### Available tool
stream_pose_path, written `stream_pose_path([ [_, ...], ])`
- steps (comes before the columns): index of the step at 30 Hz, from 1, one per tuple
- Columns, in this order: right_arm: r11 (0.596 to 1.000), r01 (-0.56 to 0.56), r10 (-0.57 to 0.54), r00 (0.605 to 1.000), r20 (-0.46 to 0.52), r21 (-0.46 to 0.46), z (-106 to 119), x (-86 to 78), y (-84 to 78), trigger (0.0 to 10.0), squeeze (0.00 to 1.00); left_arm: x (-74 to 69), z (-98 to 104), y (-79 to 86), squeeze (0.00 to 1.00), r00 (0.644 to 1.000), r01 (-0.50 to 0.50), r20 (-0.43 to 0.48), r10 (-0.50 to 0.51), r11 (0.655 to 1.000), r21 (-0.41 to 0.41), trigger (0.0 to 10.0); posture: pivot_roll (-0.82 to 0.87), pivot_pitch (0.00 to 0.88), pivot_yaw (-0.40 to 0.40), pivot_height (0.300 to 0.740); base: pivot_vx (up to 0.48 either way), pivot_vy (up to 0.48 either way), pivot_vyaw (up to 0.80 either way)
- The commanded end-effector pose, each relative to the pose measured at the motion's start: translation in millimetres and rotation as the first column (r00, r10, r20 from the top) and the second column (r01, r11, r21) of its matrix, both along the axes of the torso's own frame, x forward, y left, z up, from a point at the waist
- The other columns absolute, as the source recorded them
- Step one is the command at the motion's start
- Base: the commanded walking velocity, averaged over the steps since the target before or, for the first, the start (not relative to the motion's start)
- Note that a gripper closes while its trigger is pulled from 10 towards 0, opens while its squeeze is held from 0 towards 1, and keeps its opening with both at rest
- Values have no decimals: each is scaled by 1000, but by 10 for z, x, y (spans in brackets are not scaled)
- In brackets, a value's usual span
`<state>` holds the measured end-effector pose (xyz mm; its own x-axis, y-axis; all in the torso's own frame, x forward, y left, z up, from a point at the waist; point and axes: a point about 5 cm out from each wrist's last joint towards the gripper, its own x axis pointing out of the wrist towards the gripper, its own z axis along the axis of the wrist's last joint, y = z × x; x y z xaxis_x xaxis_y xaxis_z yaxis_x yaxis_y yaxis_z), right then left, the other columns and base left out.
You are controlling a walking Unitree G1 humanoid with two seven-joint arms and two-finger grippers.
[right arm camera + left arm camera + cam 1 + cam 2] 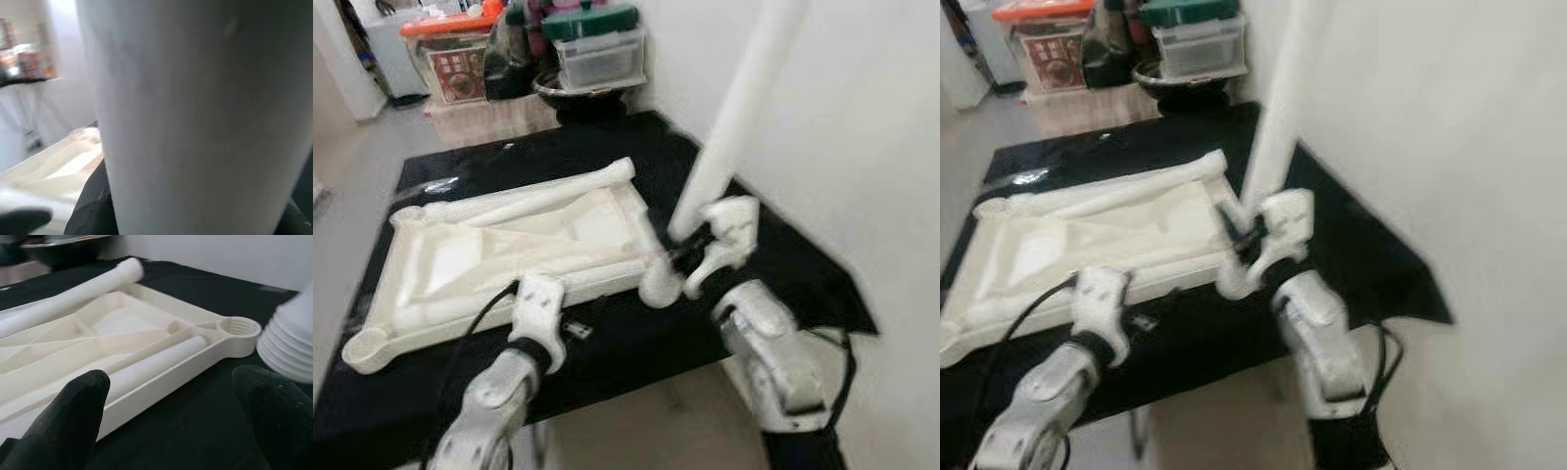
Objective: Building children table
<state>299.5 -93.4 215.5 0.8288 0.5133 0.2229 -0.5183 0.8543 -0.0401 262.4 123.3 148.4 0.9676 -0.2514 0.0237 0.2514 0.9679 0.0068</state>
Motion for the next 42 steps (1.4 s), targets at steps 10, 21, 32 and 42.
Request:
stream_pose_path([
  [10, 999, 7, -7, 1000, -15, -41, -14, -18, -56, 10000, 0, -187, -3, 38, 0, 999, -15, -36, 17, 998, 55, 10000, 14, 178, 45, 740, 0, 0, 800],
  [21, 995, 103, -103, 995, -3, -8, 88, 141, -78, 10000, 0, -306, -38, 79, 0, 997, 67, -53, -65, 997, 42, 0, 24, 206, 42, 740, 0, 0, 484],
  [32, 988, 150, -153, 987, 54, 45, 317, 280, -110, 10000, 0, -296, 1, -14, 0, 990, 136, -28, -136, 991, -7, 0, 12, 219, 40, 740, 0, 0, 0],
  [42, 984, 165, -170, 983, 64, 71, 360, 314, -104, 10000, 0, -319, -3, 20, 0, 988, 149, -26, -149, 989, 7, 0, 29, 214, 41, 740, 0, 0, 0],
])
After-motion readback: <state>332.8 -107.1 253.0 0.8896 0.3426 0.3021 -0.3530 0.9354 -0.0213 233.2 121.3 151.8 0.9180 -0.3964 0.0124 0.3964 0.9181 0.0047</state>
